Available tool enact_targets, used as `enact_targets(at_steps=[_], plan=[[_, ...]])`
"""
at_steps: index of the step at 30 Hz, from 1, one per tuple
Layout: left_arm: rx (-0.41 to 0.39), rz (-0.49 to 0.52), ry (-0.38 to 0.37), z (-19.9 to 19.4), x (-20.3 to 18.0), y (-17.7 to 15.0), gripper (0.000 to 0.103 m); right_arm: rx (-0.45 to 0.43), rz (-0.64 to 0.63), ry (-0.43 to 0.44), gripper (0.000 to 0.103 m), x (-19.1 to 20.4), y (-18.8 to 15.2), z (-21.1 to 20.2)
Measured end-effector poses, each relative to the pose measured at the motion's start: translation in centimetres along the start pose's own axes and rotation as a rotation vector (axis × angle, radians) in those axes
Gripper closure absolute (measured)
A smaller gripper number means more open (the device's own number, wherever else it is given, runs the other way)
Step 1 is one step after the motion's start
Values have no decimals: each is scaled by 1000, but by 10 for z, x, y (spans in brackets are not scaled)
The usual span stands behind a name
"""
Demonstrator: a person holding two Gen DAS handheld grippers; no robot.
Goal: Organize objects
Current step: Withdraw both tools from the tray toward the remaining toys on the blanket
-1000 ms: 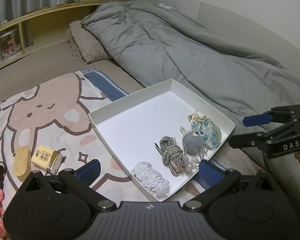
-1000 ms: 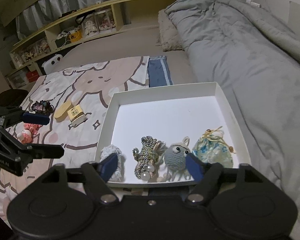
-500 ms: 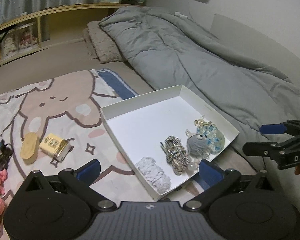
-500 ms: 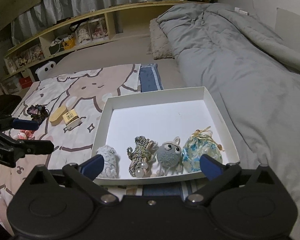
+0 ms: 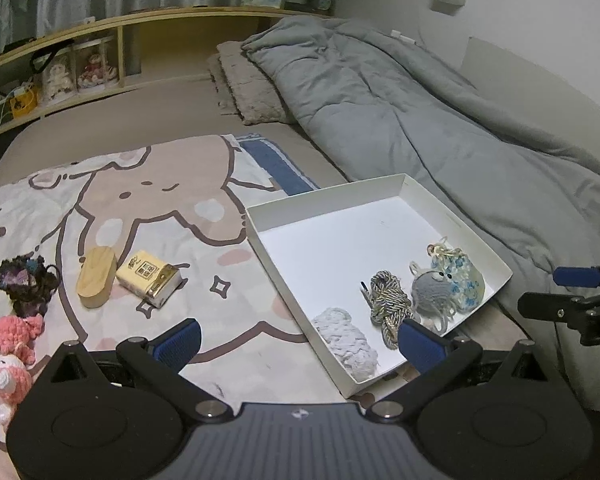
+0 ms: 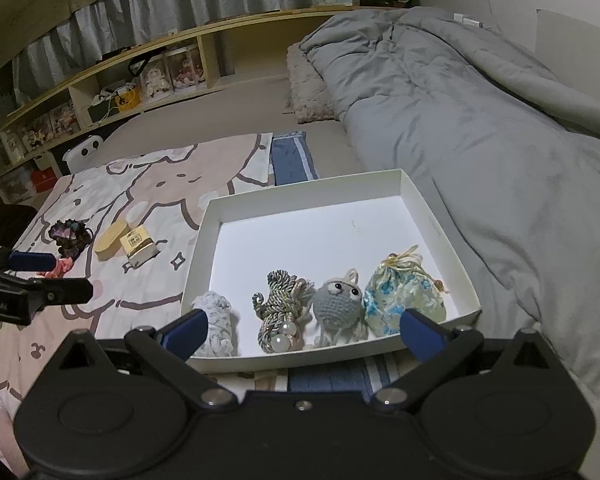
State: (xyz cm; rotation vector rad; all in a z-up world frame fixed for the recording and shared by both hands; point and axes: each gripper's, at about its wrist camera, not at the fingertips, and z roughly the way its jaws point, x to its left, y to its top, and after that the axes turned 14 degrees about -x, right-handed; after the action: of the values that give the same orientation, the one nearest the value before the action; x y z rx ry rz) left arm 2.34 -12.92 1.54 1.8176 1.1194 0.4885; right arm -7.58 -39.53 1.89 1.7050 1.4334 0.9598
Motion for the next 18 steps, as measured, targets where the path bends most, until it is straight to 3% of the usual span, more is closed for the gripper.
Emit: enact_targets(at_steps=[9, 18], plan=[[-31, -42, 56, -3, 21, -1, 0, 0, 5, -10, 0, 7, 0, 15], [-42, -125, 138, -5, 69, -2, 0, -17, -18, 50, 0, 46, 15, 55]])
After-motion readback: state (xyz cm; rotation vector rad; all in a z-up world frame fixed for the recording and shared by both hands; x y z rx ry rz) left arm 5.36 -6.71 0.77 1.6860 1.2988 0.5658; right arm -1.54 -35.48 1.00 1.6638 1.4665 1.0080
